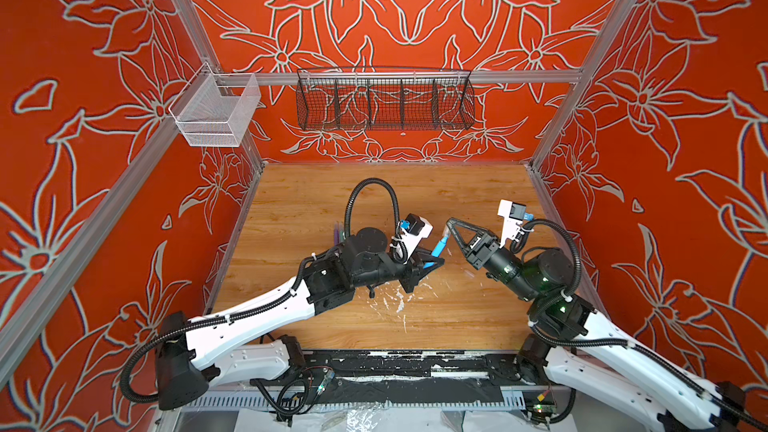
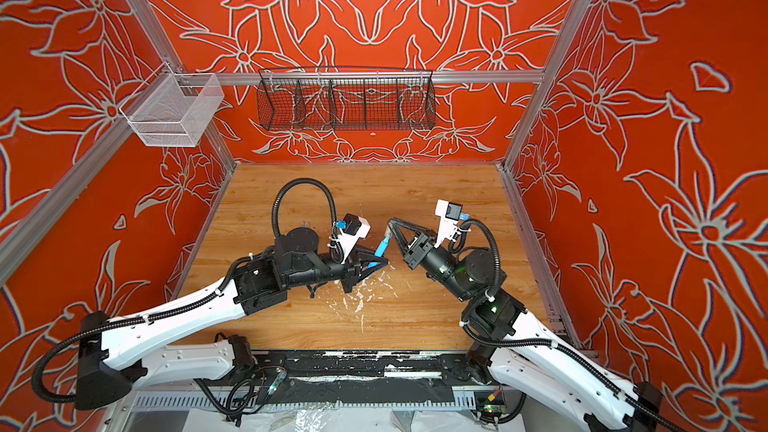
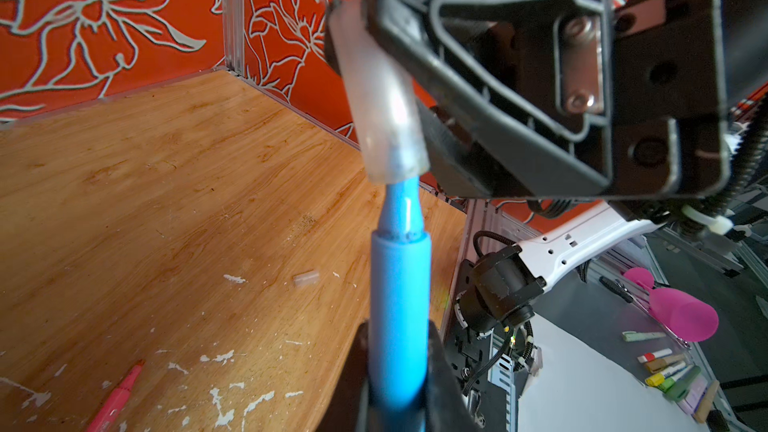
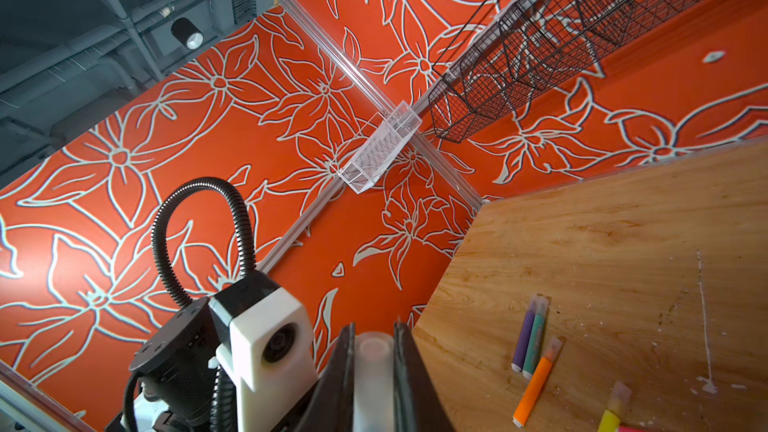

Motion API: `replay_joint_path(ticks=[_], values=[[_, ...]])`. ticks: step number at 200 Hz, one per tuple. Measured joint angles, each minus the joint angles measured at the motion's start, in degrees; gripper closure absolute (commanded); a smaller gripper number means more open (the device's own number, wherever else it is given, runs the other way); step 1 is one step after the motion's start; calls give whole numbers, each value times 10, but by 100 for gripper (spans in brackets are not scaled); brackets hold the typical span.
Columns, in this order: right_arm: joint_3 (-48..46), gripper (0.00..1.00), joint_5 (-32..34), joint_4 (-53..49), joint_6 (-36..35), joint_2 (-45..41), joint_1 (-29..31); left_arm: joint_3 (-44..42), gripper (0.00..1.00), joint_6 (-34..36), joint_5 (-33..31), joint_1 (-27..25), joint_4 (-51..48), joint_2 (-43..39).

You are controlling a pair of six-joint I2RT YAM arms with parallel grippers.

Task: Insert the pens into the pen caps
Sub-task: 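Push the cap down onto the blue marker tip with the right gripper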

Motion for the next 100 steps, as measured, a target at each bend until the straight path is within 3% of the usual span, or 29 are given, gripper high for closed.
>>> replay_joint_path(ticks=[100], values=[[-60, 100, -11, 27, 0, -28, 23, 13, 100, -79, -14, -9, -64, -11]])
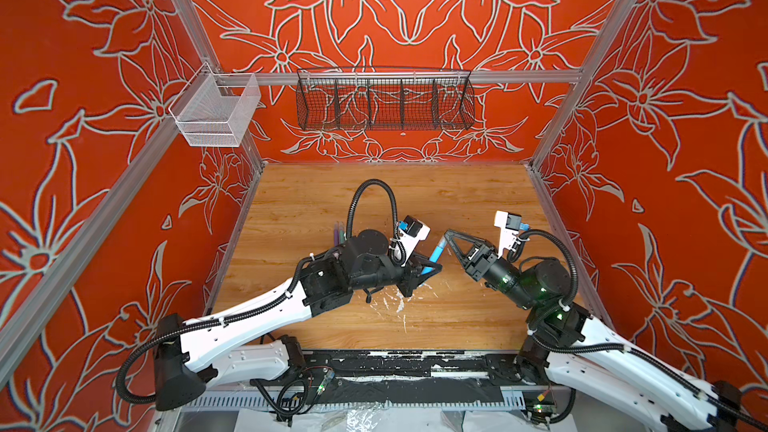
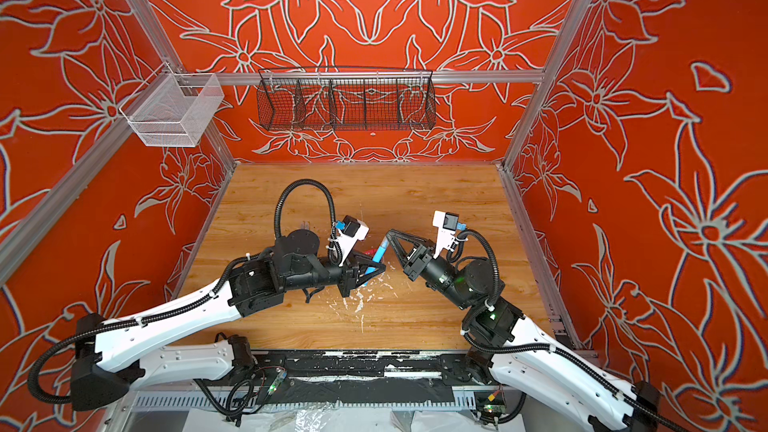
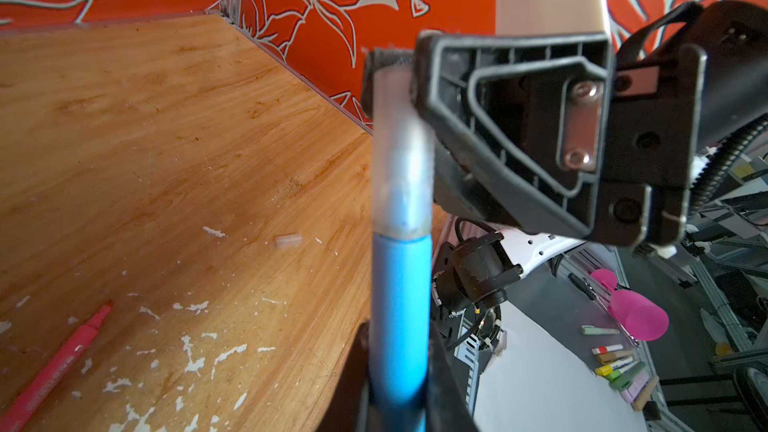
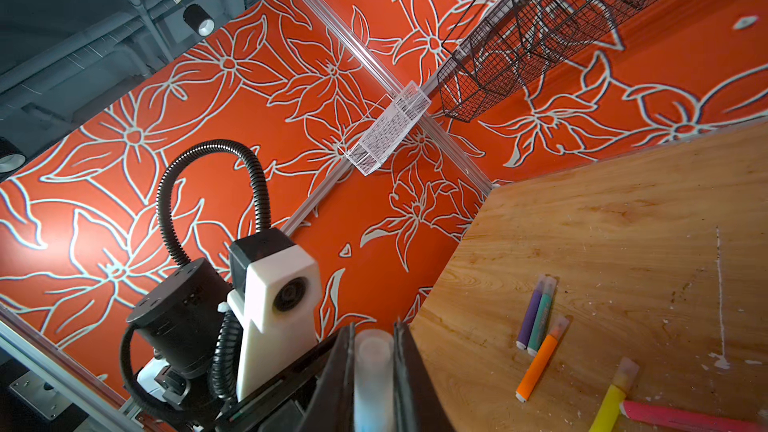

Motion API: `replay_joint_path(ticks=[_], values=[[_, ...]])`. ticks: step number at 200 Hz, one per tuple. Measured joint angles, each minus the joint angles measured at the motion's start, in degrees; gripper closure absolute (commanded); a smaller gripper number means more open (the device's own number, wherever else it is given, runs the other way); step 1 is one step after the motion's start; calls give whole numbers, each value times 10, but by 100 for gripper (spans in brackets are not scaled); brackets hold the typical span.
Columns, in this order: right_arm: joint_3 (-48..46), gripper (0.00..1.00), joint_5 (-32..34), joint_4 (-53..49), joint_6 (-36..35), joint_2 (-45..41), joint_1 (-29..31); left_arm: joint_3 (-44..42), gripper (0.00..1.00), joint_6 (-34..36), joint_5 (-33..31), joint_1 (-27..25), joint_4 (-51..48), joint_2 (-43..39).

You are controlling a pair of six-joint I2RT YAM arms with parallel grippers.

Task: Insert the pens into the pen caps
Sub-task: 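Push the cap down onto the blue marker tip with the right gripper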

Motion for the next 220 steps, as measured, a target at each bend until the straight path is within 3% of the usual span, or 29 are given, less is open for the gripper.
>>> replay_joint_path(ticks=[79, 140, 220], values=[[-16, 100, -25, 32, -1, 31, 7, -52, 100, -5, -63, -10, -17, -71], [-12, 100, -28, 53, -4, 57, 7, -56, 100, -7, -85, -10, -17, -76], [-12, 100, -10, 87, -16, 89, 33, -101, 100, 60, -102, -6, 27, -101]])
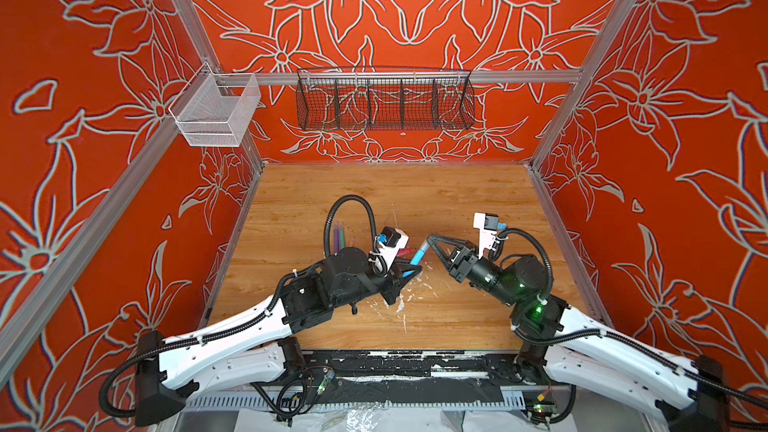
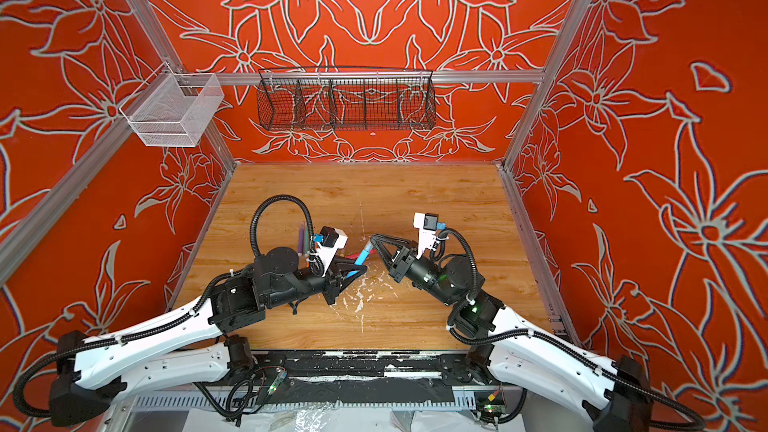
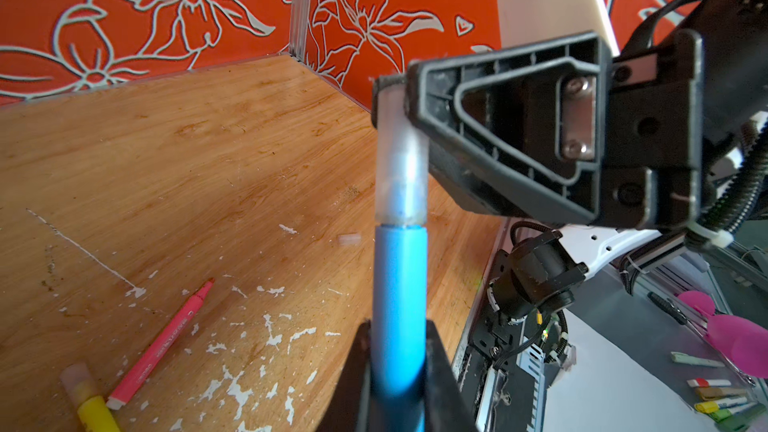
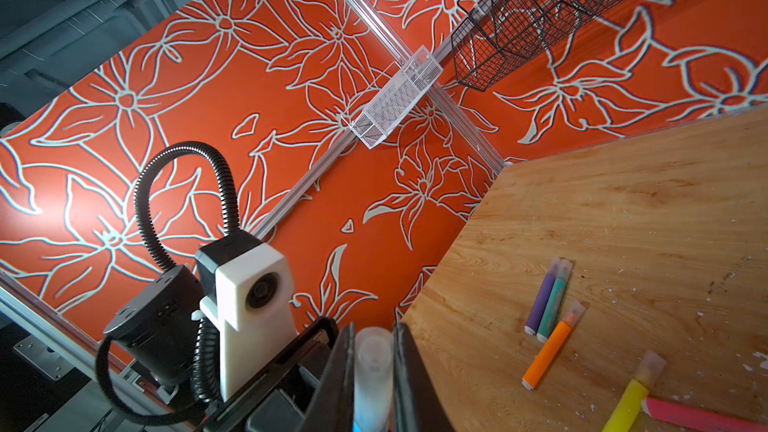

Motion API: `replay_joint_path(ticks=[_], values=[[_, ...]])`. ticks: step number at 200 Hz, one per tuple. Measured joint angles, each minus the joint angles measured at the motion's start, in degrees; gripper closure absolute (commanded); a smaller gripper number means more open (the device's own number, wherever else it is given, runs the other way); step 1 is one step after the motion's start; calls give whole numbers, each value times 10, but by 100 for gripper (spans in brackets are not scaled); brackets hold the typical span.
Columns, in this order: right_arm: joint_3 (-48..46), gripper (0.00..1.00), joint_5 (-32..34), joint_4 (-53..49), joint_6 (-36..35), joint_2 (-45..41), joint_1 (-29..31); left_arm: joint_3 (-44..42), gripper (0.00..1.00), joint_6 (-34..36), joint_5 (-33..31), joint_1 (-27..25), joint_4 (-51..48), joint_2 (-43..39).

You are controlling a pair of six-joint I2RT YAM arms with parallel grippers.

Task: Insert the pens into the pen caps
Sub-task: 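Push the cap down onto the blue marker tip with the right gripper, then open the right gripper and withdraw it while the left gripper lowers the capped marker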

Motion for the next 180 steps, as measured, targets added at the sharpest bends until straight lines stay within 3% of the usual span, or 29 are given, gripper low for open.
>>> replay_joint_path(ticks=[95, 180], values=[[-7, 100, 88, 83, -24, 54, 52, -18, 100, 73, -56, 4, 20, -7], [-21, 100, 197, 164, -76, 52, 134, 57, 100, 104, -2, 14, -60, -1]])
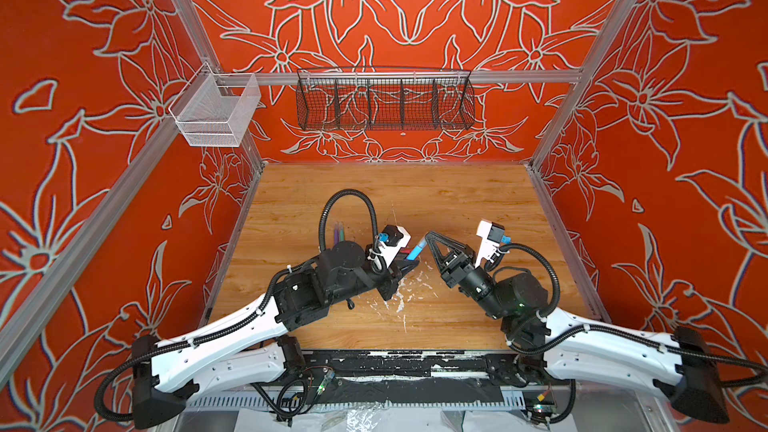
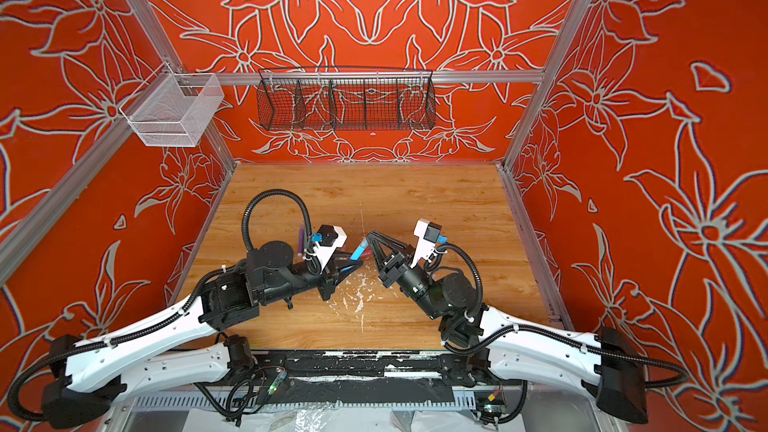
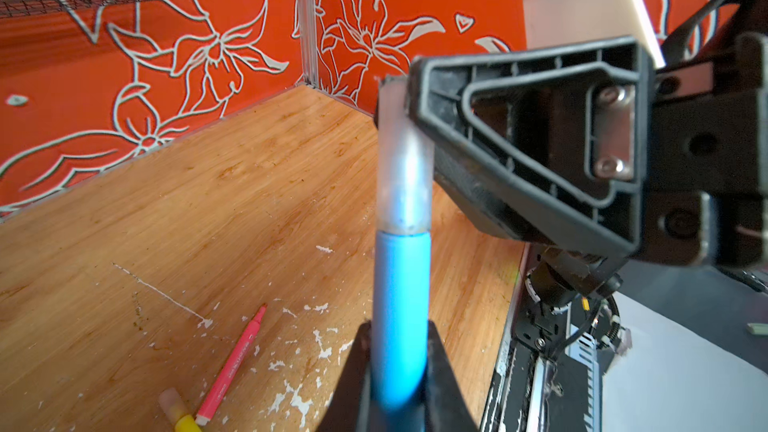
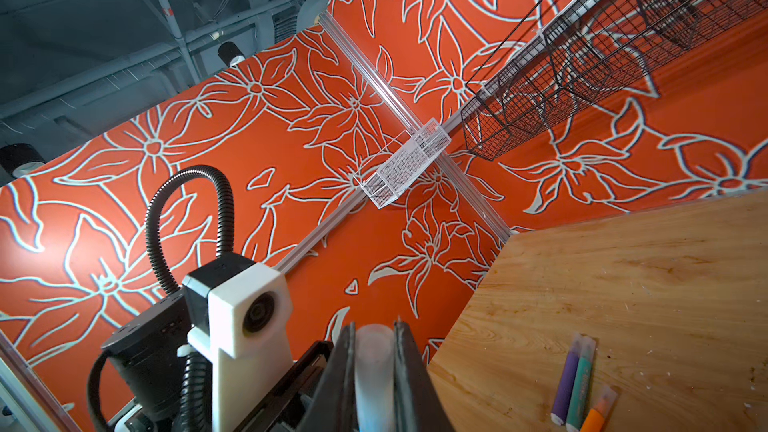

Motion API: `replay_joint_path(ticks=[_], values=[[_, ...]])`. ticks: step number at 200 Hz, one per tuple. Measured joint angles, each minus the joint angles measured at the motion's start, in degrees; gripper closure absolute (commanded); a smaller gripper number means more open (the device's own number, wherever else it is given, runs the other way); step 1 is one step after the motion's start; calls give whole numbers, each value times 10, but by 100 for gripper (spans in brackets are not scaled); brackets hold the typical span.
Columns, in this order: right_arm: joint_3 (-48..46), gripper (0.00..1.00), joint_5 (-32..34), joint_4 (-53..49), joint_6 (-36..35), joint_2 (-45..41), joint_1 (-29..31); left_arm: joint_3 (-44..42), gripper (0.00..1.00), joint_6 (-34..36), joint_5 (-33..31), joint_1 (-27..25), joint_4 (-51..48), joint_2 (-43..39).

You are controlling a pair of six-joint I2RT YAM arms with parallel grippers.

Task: Insert the pens into the pen caps
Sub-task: 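Open the right gripper and withdraw it while the left gripper lowers the capped marker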

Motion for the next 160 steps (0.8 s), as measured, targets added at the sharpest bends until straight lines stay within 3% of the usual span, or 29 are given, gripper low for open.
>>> replay_joint_path(ticks=[38, 75, 87, 110, 128, 160], values=[[8, 100, 22, 30, -8, 22, 18, 32, 100, 2, 31, 18, -44, 2], [26, 100, 48, 24, -7, 33, 25, 50, 100, 26, 21, 24, -63, 8], [40, 68, 57, -16, -7, 27, 27, 51, 100, 27, 14, 24, -70, 9], [58, 42, 26, -174, -17, -4, 64, 30, 100, -17, -52, 37, -2, 5], [59, 35, 24, -308, -41, -27, 83, -24, 100, -74, -106, 49, 30, -18], [85, 31, 96, -481, -64, -100, 79, -150, 100, -174, -171, 49, 16, -28]])
